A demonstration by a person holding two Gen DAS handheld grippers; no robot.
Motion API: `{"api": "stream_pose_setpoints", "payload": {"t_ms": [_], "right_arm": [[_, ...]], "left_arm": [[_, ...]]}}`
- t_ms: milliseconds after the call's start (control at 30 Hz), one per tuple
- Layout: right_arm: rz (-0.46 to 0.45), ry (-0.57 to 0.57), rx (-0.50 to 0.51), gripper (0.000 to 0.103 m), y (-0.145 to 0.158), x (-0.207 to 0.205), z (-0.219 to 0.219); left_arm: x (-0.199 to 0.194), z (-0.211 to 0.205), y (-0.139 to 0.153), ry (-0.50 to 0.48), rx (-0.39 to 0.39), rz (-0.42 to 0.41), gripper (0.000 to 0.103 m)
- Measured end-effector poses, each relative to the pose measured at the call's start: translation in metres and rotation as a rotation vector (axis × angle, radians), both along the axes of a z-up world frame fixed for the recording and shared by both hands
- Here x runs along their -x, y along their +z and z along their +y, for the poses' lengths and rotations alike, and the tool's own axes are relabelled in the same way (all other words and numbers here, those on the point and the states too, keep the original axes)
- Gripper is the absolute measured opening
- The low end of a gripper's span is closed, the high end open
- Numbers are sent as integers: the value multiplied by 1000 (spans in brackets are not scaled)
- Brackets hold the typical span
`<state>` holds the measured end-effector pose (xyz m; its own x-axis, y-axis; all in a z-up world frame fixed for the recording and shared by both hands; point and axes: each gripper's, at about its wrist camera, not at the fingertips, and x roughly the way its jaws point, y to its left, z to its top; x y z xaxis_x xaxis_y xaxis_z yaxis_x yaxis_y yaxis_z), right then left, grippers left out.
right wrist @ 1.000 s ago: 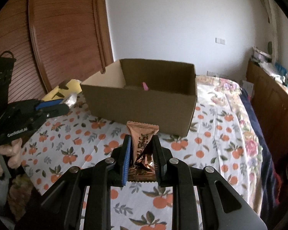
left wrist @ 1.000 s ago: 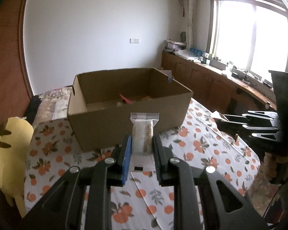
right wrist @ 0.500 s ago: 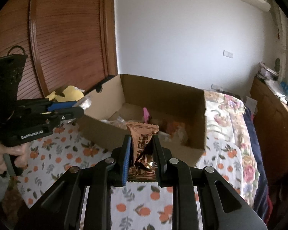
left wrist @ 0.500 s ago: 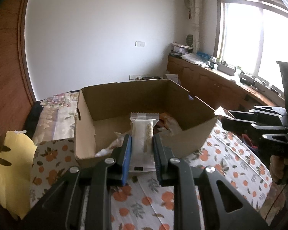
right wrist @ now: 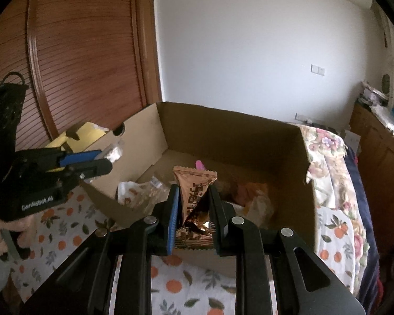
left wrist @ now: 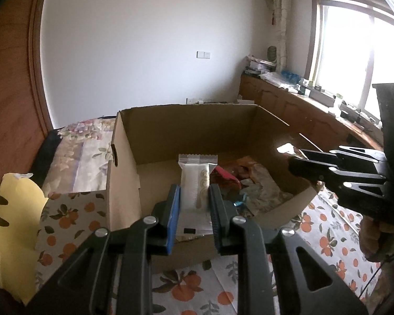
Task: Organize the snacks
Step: 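Lower both snacks into the box and open both grippers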
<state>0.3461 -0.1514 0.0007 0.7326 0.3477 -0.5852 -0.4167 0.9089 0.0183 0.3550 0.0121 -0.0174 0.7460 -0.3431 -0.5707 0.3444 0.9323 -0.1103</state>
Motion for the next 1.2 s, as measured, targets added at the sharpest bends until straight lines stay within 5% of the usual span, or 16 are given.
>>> {"api": "stream_pose_setpoints", "payload": {"t_ms": [500,733,1200], "right_arm": [[47,-32,-24,20,-22,-21,-8],[40,-33,-23,30,-22,-21,-9],[-7,-38,-77,40,6,54,-21]], "left_arm": [[-9,-15,-10,10,-25,14,21],[-11,-19,-13,42,-44,9,35],[56,-12,9,67,-77,-44,48]]}}
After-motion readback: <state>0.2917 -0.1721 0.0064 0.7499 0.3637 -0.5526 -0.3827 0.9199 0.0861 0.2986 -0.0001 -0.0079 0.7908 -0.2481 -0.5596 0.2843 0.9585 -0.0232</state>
